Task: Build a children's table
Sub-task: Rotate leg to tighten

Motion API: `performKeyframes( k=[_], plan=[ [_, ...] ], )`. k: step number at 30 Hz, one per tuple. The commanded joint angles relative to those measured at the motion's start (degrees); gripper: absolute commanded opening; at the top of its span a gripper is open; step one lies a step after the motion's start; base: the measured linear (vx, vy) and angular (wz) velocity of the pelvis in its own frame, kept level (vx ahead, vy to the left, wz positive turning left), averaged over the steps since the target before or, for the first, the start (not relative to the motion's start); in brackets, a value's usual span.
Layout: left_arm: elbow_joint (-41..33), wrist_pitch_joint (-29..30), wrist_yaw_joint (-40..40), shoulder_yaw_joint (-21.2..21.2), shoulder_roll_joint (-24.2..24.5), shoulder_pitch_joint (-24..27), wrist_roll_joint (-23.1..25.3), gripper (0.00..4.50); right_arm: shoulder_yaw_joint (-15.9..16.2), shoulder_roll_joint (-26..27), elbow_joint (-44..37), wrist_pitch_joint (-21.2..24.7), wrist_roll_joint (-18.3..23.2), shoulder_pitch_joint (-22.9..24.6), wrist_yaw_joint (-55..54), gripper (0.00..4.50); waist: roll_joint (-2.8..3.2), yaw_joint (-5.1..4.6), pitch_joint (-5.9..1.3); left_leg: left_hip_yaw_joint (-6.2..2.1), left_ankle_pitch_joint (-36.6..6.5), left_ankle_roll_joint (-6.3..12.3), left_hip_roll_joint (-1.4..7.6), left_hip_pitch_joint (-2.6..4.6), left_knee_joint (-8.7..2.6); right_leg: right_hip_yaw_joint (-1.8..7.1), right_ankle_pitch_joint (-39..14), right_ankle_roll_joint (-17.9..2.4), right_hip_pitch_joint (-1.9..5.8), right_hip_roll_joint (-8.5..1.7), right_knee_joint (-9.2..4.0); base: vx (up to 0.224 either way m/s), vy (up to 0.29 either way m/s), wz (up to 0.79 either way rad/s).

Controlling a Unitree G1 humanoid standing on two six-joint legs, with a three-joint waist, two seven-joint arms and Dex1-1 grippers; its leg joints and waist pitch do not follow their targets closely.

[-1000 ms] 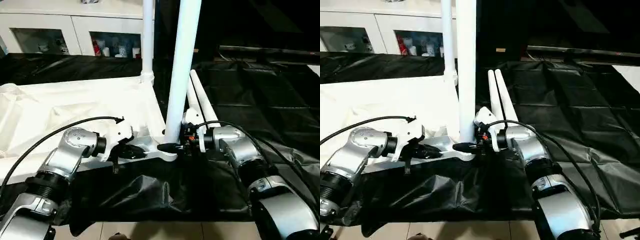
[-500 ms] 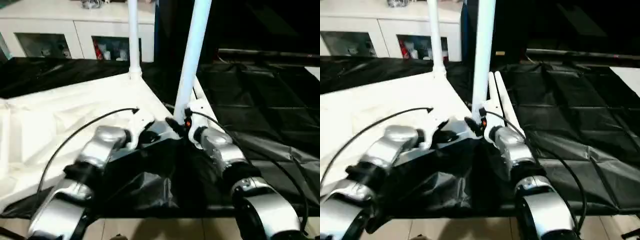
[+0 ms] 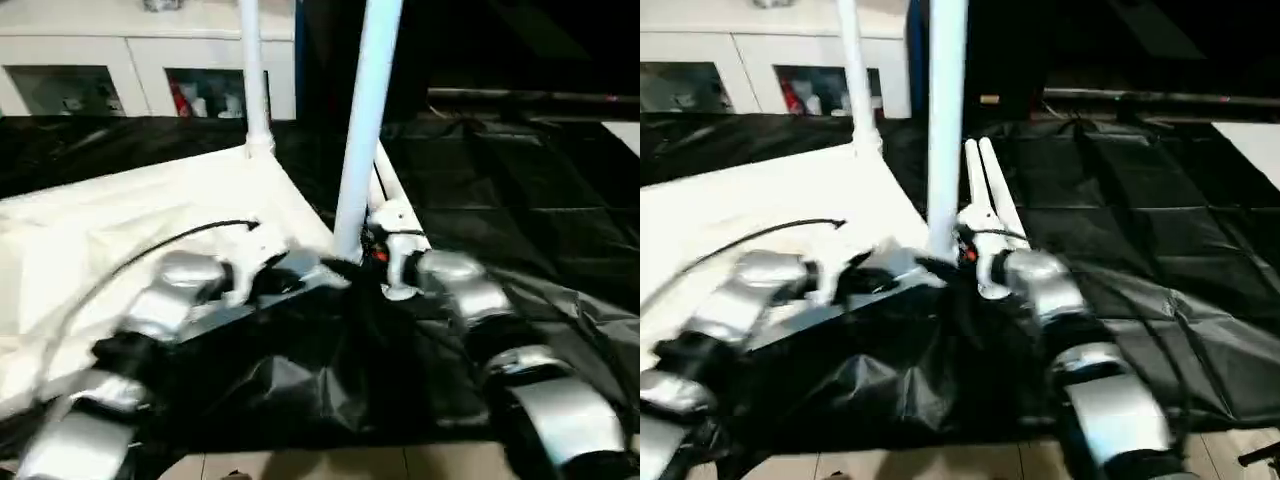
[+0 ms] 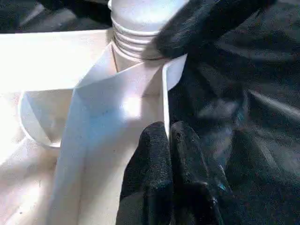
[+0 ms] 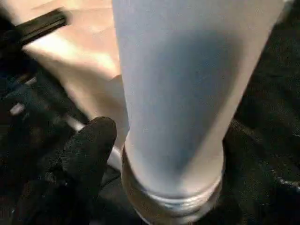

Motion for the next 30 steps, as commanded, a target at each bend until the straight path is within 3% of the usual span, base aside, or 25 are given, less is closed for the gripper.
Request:
performKeyframes(
  k=[1, 6, 10, 17, 21, 23, 26, 27, 28, 30],
  plan=[
    [-1.9, -1.6, -3.9, -1.0, 0.5, 0.3, -0.8, 0.00, 2.8, 0.5, -0.5, 0.4, -0.9, 0.6, 6.1, 3.69, 0.72, 0.48, -4.47, 0.04, -8.2, 4.15, 1.46, -0.06, -2.89, 2.65, -1.9, -15.2, 3.44, -3.89, -2.88, 0.000, 0.000, 0.00],
    [-3.8, -1.6, -10.5, -0.6, 4.7, 1.1, -2.5, 0.00, 3.4, -1.3, -1.8, 1.1, 0.6, 0.5, 12.6, 3.69, 0.76, 0.56, -4.16, -0.06, -11.4, 2.78, 1.70, 0.26, -3.26, 2.58, -6.6, -15.2, 3.26, -3.89, -3.17, 0.000, 0.000, 0.00],
    [-4.0, -1.6, -12.2, -0.7, 5.9, 1.2, -2.7, 0.00, 4.1, -1.7, -2.1, 1.5, 0.3, 0.5, 15.0, 3.36, 0.85, 0.64, -4.05, -0.15, -12.5, 1.74, 1.83, 0.37, -3.49, 2.65, -8.7, -14.6, 3.18, -4.00, -3.32, 0.000, 0.000, 0.00],
    [-3.5, -2.4, -11.3, -0.3, 6.6, 1.2, -1.9, 0.00, 4.5, -0.9, -1.8, 1.1, 0.0, 1.3, 14.4, 2.89, 0.73, 0.87, -4.24, -0.10, -10.6, 1.64, 1.69, 0.23, -3.31, 2.70, -6.4, -14.6, 3.32, -4.04, -3.04, 0.000, 0.000, 0.00],
    [-1.9, -1.2, -5.3, 0.4, 4.2, 0.4, -0.6, 0.00, 3.6, 1.3, -0.6, 0.2, -0.9, 2.3, 5.6, 2.75, 0.79, 0.78, -4.03, -0.13, -11.8, 0.73, 1.73, 0.31, -3.49, 2.76, -8.4, -13.9, 3.13, -4.07, -3.29, 0.000, 0.000, 0.00],
    [-0.2, 1.0, -0.1, 1.1, 2.2, -0.9, 0.4, 0.00, 3.0, 2.7, 0.9, 0.0, -1.7, 2.5, -1.1, 2.74, 0.67, 0.49, -3.66, -0.23, -15.0, -0.71, 1.44, 0.68, -3.73, 2.86, -15.4, -12.1, 2.98, -4.17, -4.11, 0.000, 0.000, 0.00],
    [2.4, 4.7, 7.8, 2.6, -1.3, -3.4, 1.0, 0.00, 0.7, 5.2, 3.5, 2.0, -1.3, 1.9, -11.5, 2.73, 0.64, 0.29, -3.48, -0.35, -16.8, -1.51, 1.39, 1.00, -3.88, 3.03, -20.8, -10.2, 2.66, -4.23, -4.73, 0.000, 0.000, 0.00],
    [3.2, 5.5, 10.2, 3.1, -2.4, -4.0, 1.0, 0.00, 0.1, 5.9, 4.1, 2.3, -1.1, 1.7, -14.2, 2.73, 0.67, 0.35, -3.52, -0.41, -17.1, -1.63, 1.32, 1.16, -3.87, 2.98, -21.4, -10.0, 2.58, -4.19, -4.82, 0.000, 0.000, 0.00],
    [6.0, 7.9, 18.9, 4.7, -7.0, -6.6, 1.1, 0.00, -2.5, 9.0, 6.4, 3.9, 0.4, 1.0, -23.2, 2.72, 0.54, 0.08, -3.49, -0.27, -16.8, -1.94, 1.29, 1.18, -3.86, 3.12, -21.2, -10.0, 2.45, -4.09, -4.87, 0.000, 0.000, 0.00],
    [7.1, 8.6, 22.2, 5.1, -9.2, -7.6, 1.1, 0.00, -3.2, 10.7, 7.1, 4.1, 0.7, 0.8, -26.8, 2.72, 0.93, 0.50, -3.71, -0.47, -17.4, -2.44, 1.22, 1.58, -3.78, 2.96, -21.0, -9.8, 2.29, -4.10, -4.92, 0.000, 0.000, 0.00]
  ],
)
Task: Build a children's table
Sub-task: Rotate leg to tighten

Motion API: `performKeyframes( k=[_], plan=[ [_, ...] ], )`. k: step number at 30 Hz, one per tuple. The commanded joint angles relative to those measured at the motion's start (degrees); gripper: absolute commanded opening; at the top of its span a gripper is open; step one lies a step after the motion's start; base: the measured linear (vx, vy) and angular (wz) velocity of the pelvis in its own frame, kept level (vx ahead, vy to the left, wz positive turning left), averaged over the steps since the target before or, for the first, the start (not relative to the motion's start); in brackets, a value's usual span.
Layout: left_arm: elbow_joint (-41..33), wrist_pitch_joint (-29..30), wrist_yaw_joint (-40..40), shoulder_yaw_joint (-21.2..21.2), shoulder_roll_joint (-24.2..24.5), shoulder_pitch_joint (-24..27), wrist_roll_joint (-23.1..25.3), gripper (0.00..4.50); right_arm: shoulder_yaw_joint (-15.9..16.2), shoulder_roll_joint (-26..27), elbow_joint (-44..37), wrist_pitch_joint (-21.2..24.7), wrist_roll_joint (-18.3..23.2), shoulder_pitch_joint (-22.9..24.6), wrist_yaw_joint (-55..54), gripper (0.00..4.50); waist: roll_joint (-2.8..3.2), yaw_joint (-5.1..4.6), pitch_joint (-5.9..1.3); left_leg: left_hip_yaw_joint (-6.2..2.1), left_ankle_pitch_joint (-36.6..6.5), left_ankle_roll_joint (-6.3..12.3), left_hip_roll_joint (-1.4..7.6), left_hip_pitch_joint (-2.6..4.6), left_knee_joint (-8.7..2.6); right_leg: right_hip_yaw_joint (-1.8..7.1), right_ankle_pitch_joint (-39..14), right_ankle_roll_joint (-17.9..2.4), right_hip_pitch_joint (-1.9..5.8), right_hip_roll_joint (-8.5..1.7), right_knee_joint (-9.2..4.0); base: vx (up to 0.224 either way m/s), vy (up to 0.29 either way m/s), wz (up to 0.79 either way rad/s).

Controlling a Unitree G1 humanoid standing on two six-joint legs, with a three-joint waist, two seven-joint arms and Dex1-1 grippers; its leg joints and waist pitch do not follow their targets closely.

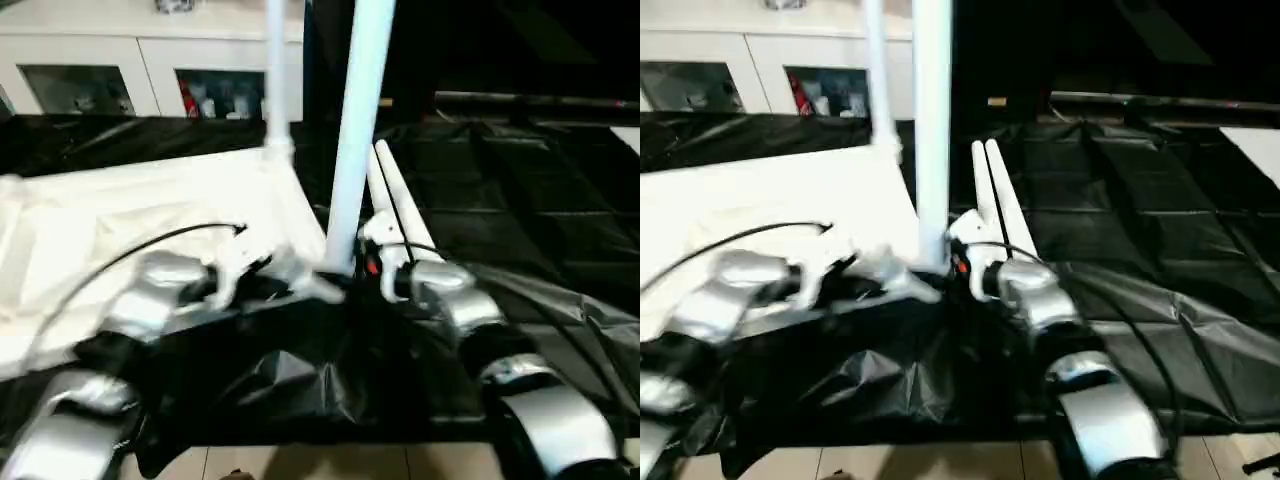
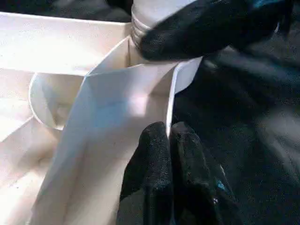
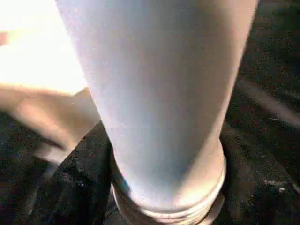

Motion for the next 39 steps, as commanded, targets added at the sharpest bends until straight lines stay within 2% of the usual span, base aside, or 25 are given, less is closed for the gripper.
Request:
performKeyframes(
  k=[1, 2, 4, 6, 8, 9, 10, 11, 12, 13, 14, 16, 17, 19, 20, 21, 22, 23, 31, 39],
  plan=[
    [1.7, 1.3, 11.8, 3.4, -3.0, -3.2, -0.1, 0.00, 1.8, 5.1, 3.0, 1.9, -0.2, 1.3, -2.7, 2.72, 0.60, -0.27, -3.69, -0.39, -17.5, -1.90, 1.28, 1.05, -4.07, 2.84, -20.6, -9.9, 2.08, -3.89, -5.19, 0.000, 0.000, 0.00],
    [2.3, 1.4, 13.2, 3.3, -4.6, -3.7, 0.0, 0.00, 1.7, 6.6, 3.3, 1.6, -0.1, 1.2, -3.7, 2.72, 0.98, -0.10, -3.88, -0.52, -16.4, -1.23, 1.18, 0.44, -4.10, 2.84, -18.7, -9.8, 2.57, -3.92, -4.92, 0.000, 0.000, 0.00],
    [3.0, 0.4, 13.9, 2.4, -6.7, -4.1, 0.6, 0.00, 2.7, 8.8, 3.4, 0.6, -0.8, 1.0, -4.0, 2.72, 0.72, -0.14, -4.03, -0.46, -15.3, -0.40, 1.14, 0.26, -4.04, 2.78, -15.3, -10.2, 2.65, -3.81, -4.78, 0.000, 0.000, 0.00],
    [2.9, -0.3, 13.2, 2.0, -7.1, -3.9, 0.6, 0.00, 3.2, 9.0, 3.2, -0.4, -1.2, 1.1, -3.3, 2.72, 0.84, -0.06, -4.14, -0.37, -14.5, 0.66, 1.02, 0.05, -3.88, 2.76, -14.0, -10.4, 2.80, -3.89, -4.67, 0.000, 0.000, 0.00],
    [2.7, -0.9, 12.2, 1.5, -6.9, -3.7, 0.8, 0.00, 2.7, 9.0, 3.1, -0.8, -0.9, 0.9, -2.5, 3.28, 0.99, -0.03, -4.12, -0.34, -14.4, 0.98, 1.03, 0.07, -3.89, 2.73, -14.3, -10.4, 2.80, -3.87, -4.76, 0.000, 0.000, 0.00],
    [2.3, -1.5, 10.2, 0.9, -6.3, -3.2, 1.1, 0.00, 1.6, 8.6, 2.9, -1.1, -0.1, 0.5, -1.0, 3.28, 1.19, -0.03, -4.09, -0.36, -14.9, 0.95, 1.05, 0.10, -3.94, 2.69, -14.9, -10.3, 2.78, -3.86, -4.91, 0.000, 0.000, 0.00],
    [2.2, -1.7, 9.6, 0.8, -6.0, -3.1, 1.2, 0.00, 1.2, 8.4, 2.9, -1.1, 0.2, 0.2, -0.7, 3.42, 1.15, -0.06, -4.08, -0.41, -15.1, 0.87, 1.10, 0.08, -4.00, 2.67, -15.1, -10.3, 2.82, -3.86, -4.87, 0.000, 0.000, 0.00],
    [1.1, -3.0, 5.9, -0.1, -4.2, -2.1, 1.2, 0.00, 1.7, 6.7, 2.5, -1.4, -0.3, -0.2, 1.3, 3.62, 1.16, -0.14, -4.06, -0.53, -15.5, 0.86, 1.09, -0.04, -4.09, 2.60, -15.6, -10.0, 2.92, -3.89, -4.87, 0.000, 0.000, 0.00],
    [1.1, -3.0, 5.9, -0.1, -4.2, -2.1, 1.2, 0.00, 1.7, 6.7, 2.5, -1.4, -0.3, -0.2, 1.3, 3.62, 1.23, -0.17, -4.11, -0.52, -15.8, 0.89, 1.11, 0.01, -4.07, 2.61, -15.9, -10.0, 2.88, -3.89, -4.89, 0.000, 0.000, 0.00],
    [-0.2, -4.0, 0.9, -1.4, -1.8, -1.0, 1.2, 0.00, 2.4, 4.8, 2.1, -1.5, -1.0, -0.5, 3.9, 3.71, 1.18, -0.38, -4.08, -0.62, -15.6, 0.86, 1.11, -0.21, -4.14, 2.60, -15.6, -10.1, 3.03, -3.90, -4.79, 0.000, 0.000, 0.00],
    [-0.6, -4.3, -0.9, -1.8, -0.8, -0.5, 1.3, 0.00, 2.8, 3.9, 1.9, -1.6, -1.1, -0.7, 5.8, 3.71, 1.08, -0.54, -4.11, -0.62, -15.6, 0.97, 1.14, -0.28, -4.16, 2.60, -15.4, -10.1, 3.11, -3.92, -4.77, 0.000, 0.000, 0.00],
    [-1.8, -5.6, -5.1, -2.1, 1.6, 0.6, 0.9, 0.00, 4.3, 1.8, 0.9, -1.7, -1.3, -0.6, 12.4, 3.71, 1.25, -0.87, -4.18, -0.50, -14.4, 1.57, 1.32, -0.41, -3.99, 2.53, -12.8, -11.3, 3.22, -3.80, -4.43, 0.000, 0.000, 0.00],
    [-2.2, -5.6, -6.4, -2.2, 2.5, 1.0, 0.7, 0.00, 5.1, 0.8, 0.4, -2.2, -1.7, -0.4, 15.1, 3.71, 1.14, -0.80, -4.29, -0.43, -13.5, 1.99, 1.43, -0.44, -3.82, 2.48, -11.1, -12.1, 3.35, -3.81, -4.15, 0.000, 0.000, 0.00],
    [-3.0, -6.7, -9.3, -2.5, 4.3, 1.7, 0.4, 0.00, 6.6, -1.0, -0.4, -3.2, -2.4, -0.1, 19.7, 3.71, 1.34, -0.80, -4.21, -0.16, -12.6, 2.45, 1.45, -0.38, -3.66, 2.53, -9.4, -13.0, 3.13, -3.71, -4.05, 0.000, 0.000, 0.00],
    [-3.6, -7.5, -11.8, -2.8, 5.9, 2.3, 0.4, 0.00, 7.3, -2.5, -1.1, -3.4, -2.5, 0.0, 23.4, 3.71, 1.04, -0.65, -4.31, -0.17, -12.4, 2.66, 1.52, -0.25, -3.62, 2.50, -9.3, -13.3, 3.29, -3.75, -3.91, 0.000, 0.000, 0.00],
    [-3.9, -8.1, -13.3, -2.9, 7.0, 2.6, 0.4, 0.00, 7.6, -3.4, -1.6, -3.6, -2.4, 0.0, 25.5, 3.71, 1.13, -0.58, -4.34, -0.17, -12.1, 2.79, 1.55, -0.32, -3.59, 2.49, -8.8, -13.4, 3.29, -3.74, -3.80, 0.000, 0.000, 0.00],
    [-4.2, -8.7, -14.9, -3.1, 8.1, 3.0, 0.1, 0.00, 7.6, -4.3, -2.0, -3.3, -2.1, 0.0, 28.1, 3.71, 0.94, -0.57, -4.26, -0.17, -12.2, 3.06, 1.69, -0.33, -3.66, 2.49, -8.7, -13.7, 3.19, -3.76, -3.78, 0.000, 0.000, 0.00],
    [-4.6, -8.9, -16.2, -3.1, 9.0, 3.3, -0.2, 0.00, 7.7, -5.0, -2.4, -3.0, -1.9, -0.1, 29.8, 3.71, 1.11, -0.52, -4.24, -0.05, -12.4, 3.14, 1.72, -0.19, -3.60, 2.55, -8.8, -13.9, 3.01, -3.73, -3.78, 0.000, 0.000, 0.00],
    [-7.3, -8.8, -24.4, -3.0, 13.3, 5.1, -2.2, 0.00, 9.2, -7.8, -3.5, -1.6, -1.6, -1.1, 38.4, 3.71, 0.84, -0.25, -4.10, -0.07, -12.5, 2.38, 1.86, -0.06, -3.83, 2.66, -10.8, -13.9, 2.88, -3.88, -3.81, 0.000, 0.000, 0.00],
    [-7.6, -8.5, -24.5, -2.7, 13.4, 5.3, -2.5, 0.00, 9.1, -7.1, -2.9, -1.0, -1.5, -1.0, 38.8, 3.01, 0.68, -0.09, -4.14, -0.06, -11.6, 2.09, 1.75, -0.11, -3.77, 2.67, -10.6, -13.5, 2.94, -3.90, -3.73, 0.000, 0.000, 0.00]
  ],
)
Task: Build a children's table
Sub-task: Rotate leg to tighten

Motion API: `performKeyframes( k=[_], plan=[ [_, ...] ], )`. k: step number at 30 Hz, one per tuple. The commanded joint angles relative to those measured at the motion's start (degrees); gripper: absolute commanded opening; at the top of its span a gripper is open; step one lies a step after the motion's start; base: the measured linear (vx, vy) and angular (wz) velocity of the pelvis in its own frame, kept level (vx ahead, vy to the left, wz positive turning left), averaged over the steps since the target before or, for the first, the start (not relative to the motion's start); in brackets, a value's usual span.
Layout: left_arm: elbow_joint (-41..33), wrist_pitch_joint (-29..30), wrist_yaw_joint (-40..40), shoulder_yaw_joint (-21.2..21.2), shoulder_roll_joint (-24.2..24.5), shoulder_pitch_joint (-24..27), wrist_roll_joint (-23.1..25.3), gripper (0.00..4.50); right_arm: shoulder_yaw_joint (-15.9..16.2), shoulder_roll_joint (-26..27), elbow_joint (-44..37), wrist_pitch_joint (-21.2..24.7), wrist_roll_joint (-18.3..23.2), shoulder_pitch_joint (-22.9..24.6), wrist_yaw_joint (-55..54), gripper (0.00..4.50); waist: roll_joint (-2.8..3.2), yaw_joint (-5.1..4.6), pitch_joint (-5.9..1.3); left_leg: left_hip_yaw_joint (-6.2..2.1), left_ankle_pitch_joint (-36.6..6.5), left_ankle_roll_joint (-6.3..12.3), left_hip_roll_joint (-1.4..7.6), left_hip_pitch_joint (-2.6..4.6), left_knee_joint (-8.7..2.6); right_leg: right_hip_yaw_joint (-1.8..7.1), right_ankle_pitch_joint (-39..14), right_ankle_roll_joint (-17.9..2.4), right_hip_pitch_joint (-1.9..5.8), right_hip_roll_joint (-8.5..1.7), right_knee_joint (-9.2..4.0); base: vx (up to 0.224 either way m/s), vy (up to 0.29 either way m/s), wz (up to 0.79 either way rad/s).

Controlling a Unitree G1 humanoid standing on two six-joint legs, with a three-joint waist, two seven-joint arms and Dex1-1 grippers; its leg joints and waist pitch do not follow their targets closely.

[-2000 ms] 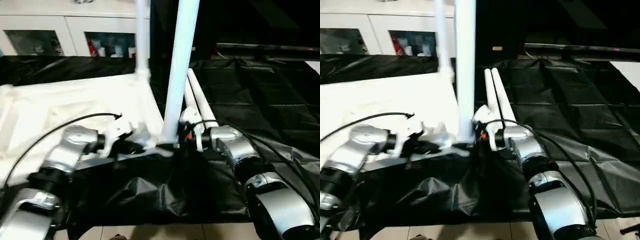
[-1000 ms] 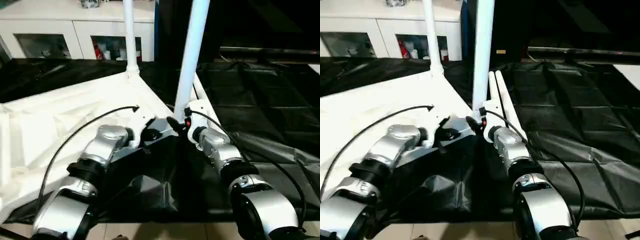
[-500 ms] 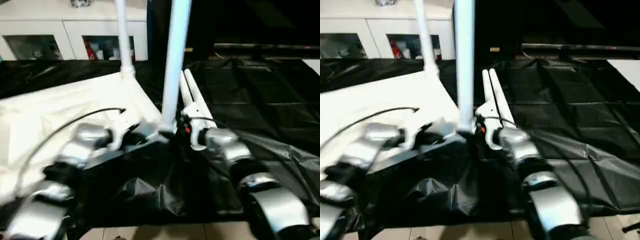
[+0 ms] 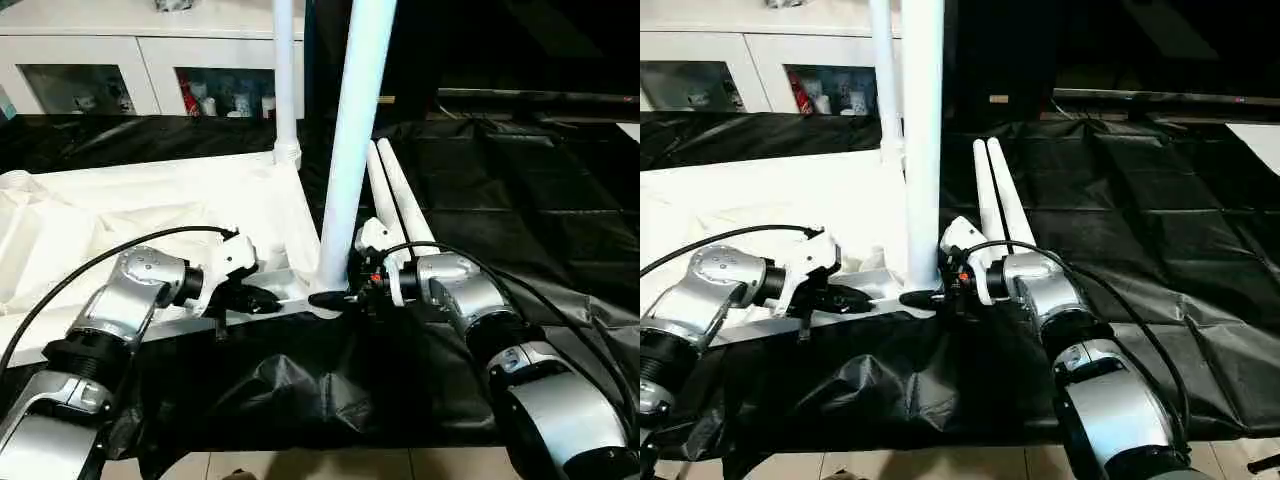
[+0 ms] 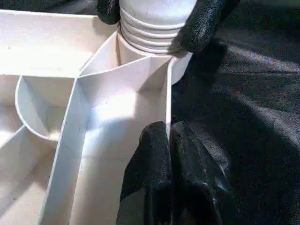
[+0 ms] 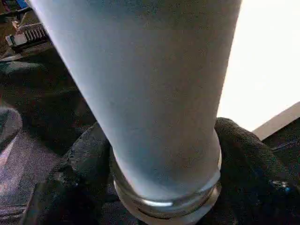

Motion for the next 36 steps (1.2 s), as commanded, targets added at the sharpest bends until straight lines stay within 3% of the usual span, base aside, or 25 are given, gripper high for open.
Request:
performKeyframes(
  k=[1, 4, 5, 6, 7, 10, 15, 16, 17, 18, 19, 20, 22, 25, 26, 28, 29, 31, 32, 33, 34, 36],
  plan=[
    [-1.8, 0.7, 1.0, 0.1, -0.6, 0.1, -0.3, 0.00, 0.2, 0.6, -0.2, 0.8, -0.3, -0.2, -0.3, 2.97, 0.14, 0.16, -3.93, -0.08, -11.4, 2.03, 1.64, 0.26, -3.52, 2.77, -10.6, -13.4, 3.19, -4.00, -3.50, 0.000, 0.000, 0.00],
    [-0.1, 2.4, 5.8, 1.0, -2.1, -1.0, 0.7, 0.00, -0.3, 1.3, 0.7, 0.9, -0.7, 0.2, -4.9, 2.82, 0.07, 0.11, -3.83, -0.05, -11.8, 1.74, 1.65, 0.35, -3.57, 2.79, -11.8, -13.0, 3.09, -3.99, -3.63, 0.000, 0.000, 0.00],
    [2.1, 4.5, 11.9, 2.3, -4.2, -2.7, 1.4, 0.00, -0.9, 2.4, 2.3, 1.1, -1.6, 0.3, -12.1, 2.82, -0.25, -0.12, -3.75, 0.05, -11.6, 1.17, 1.57, 0.43, -3.57, 2.92, -12.6, -12.7, 2.93, -3.96, -3.77, 0.000, 0.000, 0.00],
    [3.0, 5.3, 14.5, 2.9, -5.1, -3.4, 1.7, 0.00, -1.2, 3.0, 2.9, 1.4, -1.9, 0.3, -15.0, 2.81, -0.03, 0.01, -3.59, -0.10, -12.3, 0.71, 1.41, 0.55, -3.62, 2.89, -14.1, -12.3, 2.76, -4.00, -3.98, 0.000, 0.000, 0.00],
    [5.5, 7.3, 21.4, 4.6, -7.6, -5.3, 1.9, 0.00, -2.4, 4.5, 4.3, 2.2, -2.1, 0.2, -22.9, 2.80, -0.45, -0.26, -3.51, -0.05, -13.4, -0.04, 1.36, 0.75, -3.69, 3.00, -17.1, -11.2, 2.69, -4.03, -4.37, 0.000, 0.000, 0.00],
    [10.4, 10.9, 34.5, 8.1, -12.7, -9.0, 1.4, 0.00, -5.9, 8.4, 6.5, 4.2, -0.5, -0.1, -37.2, 2.78, -0.47, -0.27, -3.48, -0.26, -15.2, -1.40, 1.11, 1.29, -3.80, 2.99, -23.2, -8.8, 2.38, -4.13, -5.04, 0.000, 0.000, 0.00],
    [12.7, 10.8, 42.0, 10.0, -18.6, -11.4, 0.0, 0.00, -7.8, 13.4, 7.5, 5.2, 1.2, -0.5, -45.3, 2.77, -0.49, -0.22, -3.93, -0.17, -12.6, 0.23, 0.95, 0.49, -3.65, 2.98, -16.3, -9.1, 2.83, -3.91, -4.58, 0.000, 0.000, 0.00],
    [12.5, 8.8, 40.3, 8.2, -19.5, -11.2, 1.1, 0.00, -7.4, 14.4, 7.3, 3.6, 0.6, -0.7, -45.8, 3.12, -0.36, -0.23, -3.88, -0.09, -12.1, 0.82, 0.87, 0.37, -3.60, 2.97, -14.5, -9.4, 2.87, -3.88, -4.53, 0.000, 0.000, 0.00],
    [12.1, 6.4, 38.3, 6.6, -19.8, -10.8, 2.0, 0.00, -7.8, 14.6, 7.2, 2.6, 0.9, -0.9, -46.0, 3.12, -0.43, -0.22, -3.91, -0.10, -11.8, 1.14, 0.89, 0.34, -3.56, 2.98, -13.9, -9.5, 2.89, -3.92, -4.50, 0.000, 0.000, 0.00],
    [12.0, 6.0, 38.0, 6.4, -19.9, -10.7, 2.2, 0.00, -8.0, 14.7, 7.2, 2.4, 1.0, -1.0, -46.1, 3.33, -0.17, -0.24, -3.93, -0.07, -11.6, 1.46, 0.87, 0.26, -3.52, 2.97, -12.7, -9.7, 2.95, -3.89, -4.49, 0.000, 0.000, 0.00],
    [11.9, 5.5, 37.6, 6.1, -19.9, -10.7, 2.3, 0.00, -8.2, 14.6, 7.2, 2.3, 1.1, -1.1, -46.2, 3.49, -0.29, -0.25, -4.01, -0.06, -11.0, 1.77, 0.85, 0.19, -3.47, 2.94, -11.2, -10.2, 3.08, -3.83, -4.24, 0.000, 0.000, 0.00],
    [11.9, 4.4, 37.0, 5.8, -20.0, -10.7, 2.4, 0.00, -8.5, 14.3, 7.2, 2.1, 0.8, -1.4, -46.5, 3.52, 0.07, -0.29, -4.07, -0.11, -10.5, 1.83, 0.88, 0.08, -3.46, 2.86, -9.9, -10.5, 3.18, -3.79, -4.11, 0.000, 0.000, 0.00],
    [12.5, 3.3, 36.8, 5.5, -19.9, -11.0, 2.7, 0.00, -8.4, 13.7, 7.1, 1.3, 0.0, -1.6, -47.3, 3.80, 0.02, -0.82, -4.04, -0.23, -11.2, 1.68, 0.90, -0.09, -3.55, 2.76, -9.6, -10.6, 3.39, -3.77, -4.02, 0.000, 0.000, 0.00],
    [14.2, -2.1, 36.1, 5.3, -20.1, -11.6, 3.0, 0.00, -8.7, 11.7, 4.8, -1.5, -0.6, -1.5, -49.6, 3.80, 0.00, -1.26, -4.22, -0.24, -10.8, 1.69, 0.82, -0.11, -3.40, 2.77, -9.4, -11.0, 3.50, -3.89, -4.08, 0.000, 0.000, 0.00],
    [14.7, -3.7, 36.4, 5.5, -20.4, -11.8, 2.8, 0.00, -9.1, 11.1, 3.8, -2.0, -0.3, -1.3, -50.3, 3.80, 0.03, -1.23, -4.44, -0.17, -9.5, 2.05, 0.88, -0.04, -3.23, 2.84, -7.0, -11.7, 3.51, -3.83, -3.76, 0.000, 0.000, 0.00],
    [15.7, -5.8, 37.6, 6.1, -20.8, -12.2, 2.8, 0.44, -9.7, 10.3, 2.1, -2.5, 0.1, -0.8, -51.2, 3.91, 0.17, -1.17, -4.53, -0.08, -7.7, 2.83, 0.85, -0.14, -3.03, 2.83, -3.1, -12.7, 3.54, -3.60, -3.36, 0.000, 0.000, 0.00],
    [16.3, -6.8, 38.3, 6.3, -21.0, -12.4, 3.0, 0.44, -10.0, 9.9, 1.1, -2.6, 0.2, -0.4, -51.2, 3.91, 0.11, -0.97, -4.70, -0.05, -6.6, 3.48, 0.85, -0.21, -2.83, 2.83, -0.8, -13.2, 3.60, -3.68, -3.04, 0.000, 0.000, 0.00],
    [17.6, -10.1, 43.0, 7.1, -21.4, -13.1, 3.9, 0.61, -10.6, 8.9, -3.5, -2.3, 0.7, 1.6, -51.3, 3.91, 0.68, -0.47, -4.72, 0.02, -5.6, 4.36, 1.00, -0.12, -2.60, 2.77, 2.6, -13.8, 3.36, -3.52, -2.93, 0.000, 0.000, 0.00],
    [18.0, -11.0, 44.6, 7.7, -21.6, -13.4, 3.8, 0.73, -10.7, 8.6, -5.4, -1.9, 0.8, 2.5, -51.1, 3.91, 0.53, -0.39, -4.78, -0.07, -5.3, 4.79, 1.01, -0.20, -2.52, 2.73, 4.5, -14.1, 3.56, -3.48, -2.59, 0.000, 0.000, 0.00],
    [18.1, -11.7, 46.1, 8.3, -21.7, -13.7, 3.7, 0.93, -10.7, 8.4, -7.1, -1.4, 0.8, 3.3, -50.9, 3.91, 0.24, -0.45, -4.70, -0.11, -5.6, 4.99, 0.90, -0.49, -2.59, 2.64, 4.7, -13.8, 3.82, -3.47, -2.60, 0.000, 0.000, 0.00],
    [18.1, -12.5, 47.3, 8.7, -21.8, -13.8, 3.7, 0.99, -10.6, 8.3, -8.4, -1.2, 0.7, 4.0, -50.7, 3.91, 0.40, -0.46, -4.72, -0.20, -6.0, 4.84, 0.95, -0.37, -2.62, 2.61, 4.2, -13.8, 3.78, -3.59, -2.59, 0.000, 0.000, 0.00],
    [17.3, -13.6, 50.4, 9.7, -21.1, -13.8, 3.8, 1.07, -9.6, 7.7, -12.4, 0.1, 0.0, 6.2, -50.1, 3.91, -0.01, -0.71, -4.46, -0.13, -7.8, 4.37, 0.82, -0.39, -2.73, 2.63, 0.5, -12.9, 3.88, -3.55, -3.06, 0.000, 0.000, 0.00]
  ],
)
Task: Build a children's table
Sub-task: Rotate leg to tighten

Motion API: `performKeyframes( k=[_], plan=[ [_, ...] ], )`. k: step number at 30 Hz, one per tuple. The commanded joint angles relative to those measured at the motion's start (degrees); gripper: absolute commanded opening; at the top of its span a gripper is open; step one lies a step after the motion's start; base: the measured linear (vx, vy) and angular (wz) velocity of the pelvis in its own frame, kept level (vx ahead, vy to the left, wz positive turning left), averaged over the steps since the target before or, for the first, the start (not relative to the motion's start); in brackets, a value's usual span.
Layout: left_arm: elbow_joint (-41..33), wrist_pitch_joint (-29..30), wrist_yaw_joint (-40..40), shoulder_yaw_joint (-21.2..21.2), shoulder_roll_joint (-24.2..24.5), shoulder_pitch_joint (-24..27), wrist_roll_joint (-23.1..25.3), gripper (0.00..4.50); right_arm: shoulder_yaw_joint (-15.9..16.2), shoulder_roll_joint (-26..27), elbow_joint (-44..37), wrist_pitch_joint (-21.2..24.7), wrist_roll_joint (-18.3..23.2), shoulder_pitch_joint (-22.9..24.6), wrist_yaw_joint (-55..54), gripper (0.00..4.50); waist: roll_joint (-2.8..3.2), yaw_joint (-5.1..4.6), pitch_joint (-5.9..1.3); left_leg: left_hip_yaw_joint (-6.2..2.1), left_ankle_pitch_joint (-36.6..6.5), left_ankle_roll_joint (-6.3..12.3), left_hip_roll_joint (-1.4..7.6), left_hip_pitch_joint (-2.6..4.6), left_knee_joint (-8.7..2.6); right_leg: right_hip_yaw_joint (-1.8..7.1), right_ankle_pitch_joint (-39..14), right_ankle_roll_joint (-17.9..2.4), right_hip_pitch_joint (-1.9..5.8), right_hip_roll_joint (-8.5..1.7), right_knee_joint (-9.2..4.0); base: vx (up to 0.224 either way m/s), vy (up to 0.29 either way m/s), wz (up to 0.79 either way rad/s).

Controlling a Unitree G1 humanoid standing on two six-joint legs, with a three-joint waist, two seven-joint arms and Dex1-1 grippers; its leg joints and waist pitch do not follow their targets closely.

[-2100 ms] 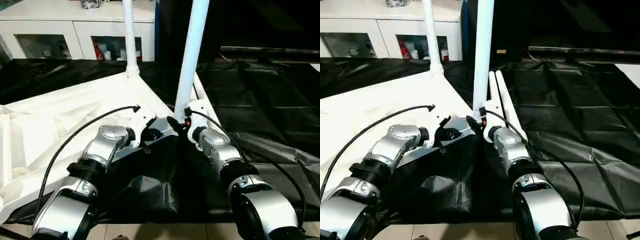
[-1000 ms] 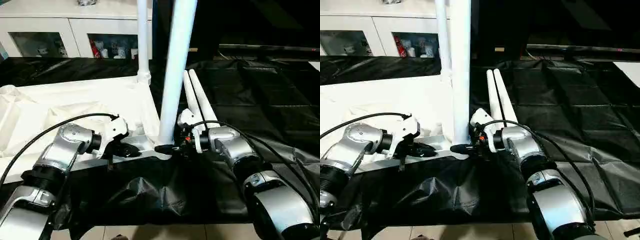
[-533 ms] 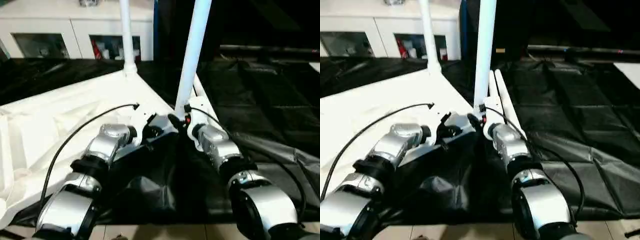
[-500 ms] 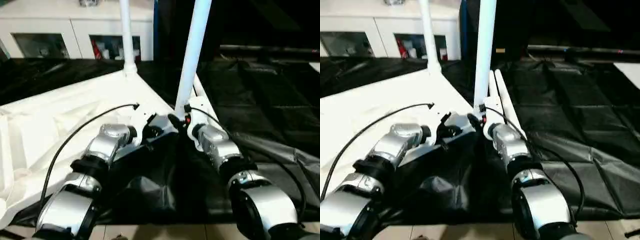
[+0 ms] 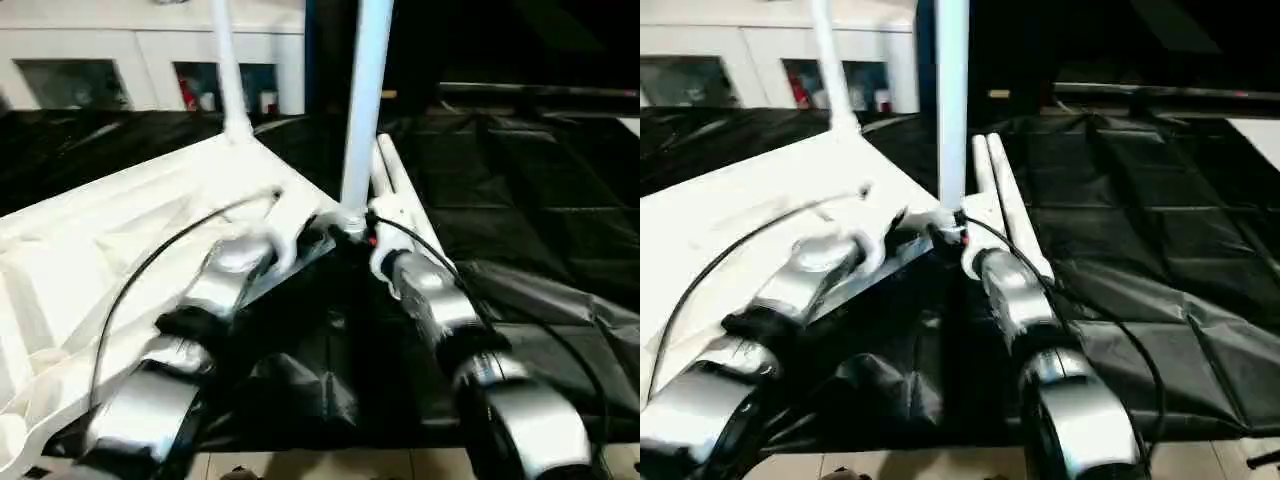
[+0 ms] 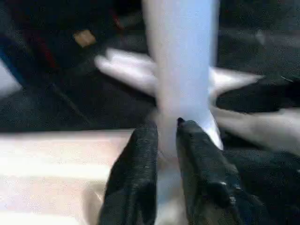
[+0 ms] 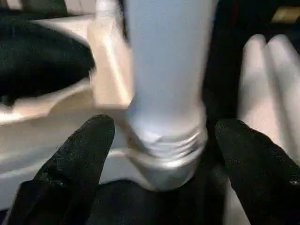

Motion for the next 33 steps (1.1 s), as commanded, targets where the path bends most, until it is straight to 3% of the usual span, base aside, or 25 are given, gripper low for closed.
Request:
performKeyframes(
  k=[1, 4, 5, 7, 8, 9, 10, 11, 12, 13, 14, 15, 16, 18, 19, 21, 22, 24, 25, 26, 29, 33],
  plan=[
    [-0.6, -0.9, 3.4, 1.2, 1.1, 0.1, 0.5, 1.18, 0.8, -0.6, -4.6, 1.6, -0.3, 1.7, 0.6, 3.91, 0.10, 0.20, -4.43, -0.22, -8.3, 3.65, 0.92, 0.41, -3.12, 2.51, -0.8, -12.7, 4.47, -3.50, -3.26, 0.000, 0.000, 0.00],
    [-4.4, 1.4, 5.4, 2.0, 3.7, 1.9, 1.7, 1.45, 2.6, -1.3, -12.5, 6.3, -0.4, 5.8, 1.9, 3.91, 0.19, 0.33, -4.45, -0.30, -8.5, 3.14, 0.98, 0.49, -3.16, 2.56, -3.2, -11.4, 4.35, -3.45, -3.39, 0.000, 0.000, 0.00],
    [-6.0, 2.6, 5.3, 2.0, 4.5, 2.8, 2.0, 1.51, 3.2, -1.5, -14.5, 7.4, -0.4, 6.8, 2.6, 3.91, -0.06, 0.46, -4.42, -0.27, -8.4, 2.99, 1.00, 0.53, -3.19, 2.58, -3.8, -11.2, 4.29, -3.46, -3.50, 0.000, 0.000, 0.00],
    [-14.5, 9.2, 4.6, 2.9, 7.3, 7.3, 2.4, 1.62, 5.2, -2.4, -20.7, 11.9, -0.1, 9.8, 5.7, 3.91, 0.09, 0.42, -4.26, -0.35, -8.2, 2.81, 1.17, 0.32, -3.31, 2.54, -3.9, -11.2, 4.20, -3.41, -3.32, 0.000, 0.000, 0.00],
    [-14.5, 9.2, 4.6, 2.9, 7.3, 7.3, 2.4, 1.74, 5.2, -2.4, -20.7, 11.9, -0.1, 9.8, 5.7, 3.91, 0.22, 0.51, -4.46, -0.46, -7.9, 2.52, 1.46, 0.54, -3.34, 2.54, -3.2, -11.4, 4.34, -3.53, -3.02, 0.000, 0.000, 0.00],
    [-23.9, 15.5, 4.0, 4.7, 10.3, 12.3, 2.4, 1.91, 7.4, -3.5, -25.3, 15.9, 0.1, 12.1, 8.8, 3.91, 0.40, 0.43, -4.33, -0.43, -8.1, 2.31, 1.66, 0.57, -3.40, 2.56, -2.4, -12.2, 4.13, -3.45, -2.88, 0.000, 0.000, 0.00],
    [-28.2, 18.2, 3.8, 5.8, 11.7, 14.7, 2.5, 1.91, 8.0, -3.8, -26.3, 17.6, 0.4, 12.8, 9.8, 3.91, 0.33, 0.37, -4.25, -0.47, -8.3, 2.26, 1.81, 0.42, -3.51, 2.52, -2.5, -12.2, 4.17, -3.50, -2.81, 0.000, 0.000, 0.00],
    [-28.2, 18.2, 3.8, 5.8, 11.7, 14.7, 2.5, 1.91, 8.0, -3.8, -26.3, 17.6, 0.4, 12.8, 9.8, 3.91, 0.64, 0.21, -4.03, -0.20, -10.1, 1.98, 1.53, 0.73, -3.56, 2.54, -5.7, -11.6, 3.47, -3.20, -3.59, 0.000, 0.000, 0.00],
    [-35.6, 22.6, 4.2, 7.9, 14.3, 19.0, 3.3, 2.06, 8.1, -3.7, -26.6, 19.1, 0.7, 13.5, 9.8, 3.91, 0.71, 0.30, -4.10, -0.12, -11.0, 1.47, 1.42, 1.08, -3.49, 2.58, -7.0, -11.5, 3.27, -3.16, -3.70, 0.000, 0.000, 0.00],
    [-35.6, 22.6, 4.2, 7.9, 14.3, 19.0, 3.3, 2.21, 8.1, -3.7, -26.6, 19.1, 0.7, 13.5, 9.8, 3.91, 0.74, 0.28, -3.79, -0.40, -12.3, 0.59, 1.73, 0.68, -3.90, 2.62, -9.3, -11.3, 3.40, -3.43, -3.74, 0.000, 0.000, 0.00],
    [-42.5, 26.0, 5.0, 10.6, 16.9, 23.4, 5.1, 2.30, 8.2, -3.1, -26.1, 19.6, 0.7, 13.5, 9.1, 3.91, 0.17, 0.42, -3.86, -0.42, -13.7, -0.16, 1.76, 0.97, -3.92, 2.68, -12.0, -10.6, 3.37, -3.63, -3.92, 0.000, 0.000, 0.00],
    [-44.5, 27.0, 5.3, 11.5, 17.6, 24.7, 5.7, 2.35, 8.2, -2.9, -25.9, 19.6, 0.6, 13.5, 8.9, 3.91, 0.43, 0.31, -3.92, -0.61, -13.3, -0.32, 1.93, 0.73, -4.06, 2.75, -11.7, -10.5, 3.49, -3.73, -3.70, 0.000, 0.000, 0.00],
    [-48.9, 29.1, 5.9, 13.7, 19.5, 28.0, 8.4, 2.40, 8.6, -2.3, -25.8, 20.1, 0.4, 13.3, 8.7, 3.91, 0.37, 0.19, -3.48, -0.34, -14.0, -0.36, 1.53, 0.79, -4.10, 2.70, -13.2, -9.6, 3.00, -3.20, -4.25, 0.000, 0.000, 0.00],
    [-53.2, 31.9, 6.1, 15.4, 21.5, 31.4, 10.9, 2.68, 9.4, -1.8, -26.3, 21.2, 0.4, 13.4, 8.9, 3.91, 0.46, 0.14, -3.46, -0.48, -13.8, -0.36, 1.61, 0.75, -4.20, 2.74, -13.1, -9.1, 2.96, -3.22, -4.15, 0.000, 0.000, 0.00],
    [-55.6, 34.9, 5.4, 16.3, 22.3, 33.6, 10.8, 2.68, 9.7, -1.4, -26.2, 22.1, 0.3, 13.1, 8.7, 3.91, 0.19, 0.14, -3.59, -0.51, -13.3, -0.46, 1.57, 0.78, -4.09, 2.82, -12.7, -9.1, 3.09, -3.28, -3.80, 0.000, 0.000, 0.00],
    [-59.0, 39.5, 4.8, 17.5, 23.4, 37.3, 10.1, 2.80, 10.3, -1.0, -26.1, 23.5, 0.1, 12.9, 8.6, 3.91, 0.31, 0.28, -3.46, -0.44, -14.0, -0.48, 1.51, 0.94, -4.16, 2.86, -13.9, -8.8, 2.72, -3.21, -4.12, 0.000, 0.000, 0.00],
    [-60.6, 41.7, 4.6, 17.8, 24.7, 39.9, 10.6, 3.05, 10.6, -0.7, -25.5, 23.8, -0.1, 12.5, 8.6, 3.63, 0.05, 0.25, -3.25, -0.42, -15.3, -0.57, 1.46, 0.94, -4.35, 2.82, -15.5, -8.3, 2.54, -3.04, -4.39, 0.000, 0.000, 0.00],
    [-61.5, 43.9, 3.5, 17.5, 27.2, 43.9, 11.6, 3.20, 10.5, 0.3, -23.0, 23.6, -0.1, 10.9, 8.1, 3.56, 0.19, 0.40, -3.33, -0.48, -16.3, -0.89, 1.38, 1.10, -4.36, 2.89, -16.8, -7.6, 2.26, -3.07, -4.55, 0.000, 0.000, 0.00],
    [-61.2, 44.0, 3.3, 17.4, 27.6, 44.4, 11.8, 3.22, 10.3, 0.6, -22.3, 23.5, 0.0, 10.4, 8.0, 3.51, 0.29, 0.14, -3.23, -0.73, -17.0, -1.13, 1.36, 0.75, -4.56, 2.88, -16.9, -7.8, 2.40, -3.11, -4.33, 0.000, 0.000, 0.00],
    [-58.8, 43.0, 1.7, 16.6, 28.9, 45.5, 11.9, 3.23, 9.4, 1.8, -18.7, 22.9, 0.5, 8.1, 7.2, 3.38, -0.47, 0.12, -3.06, -0.67, -17.5, -1.08, 1.32, 0.96, -4.58, 2.92, -17.5, -7.5, 2.13, -3.05, -4.58, 0.000, 0.000, 0.00],
    [-53.7, 40.9, -0.6, 15.0, 29.9, 44.4, 11.1, 3.23, 8.2, 3.1, -13.0, 20.9, 0.8, 4.5, 5.8, 3.16, 0.00, 0.12, -2.91, -0.77, -19.3, -2.01, 1.24, 1.49, -4.63, 3.07, -18.3, -7.9, 1.64, -3.10, -4.72, 0.000, 0.000, 0.00],
    [-51.4, 42.2, -3.6, 12.4, 31.4, 43.1, 10.5, 2.88, 7.8, 3.4, -7.2, 20.2, 0.3, 1.2, 4.8, 2.82, -0.56, 0.19, -2.87, -0.90, -19.9, -2.64, 1.34, 1.50, -4.90, 3.16, -17.5, -7.6, 1.98, -3.32, -4.50, 0.000, 0.000, 0.00]
  ],
)
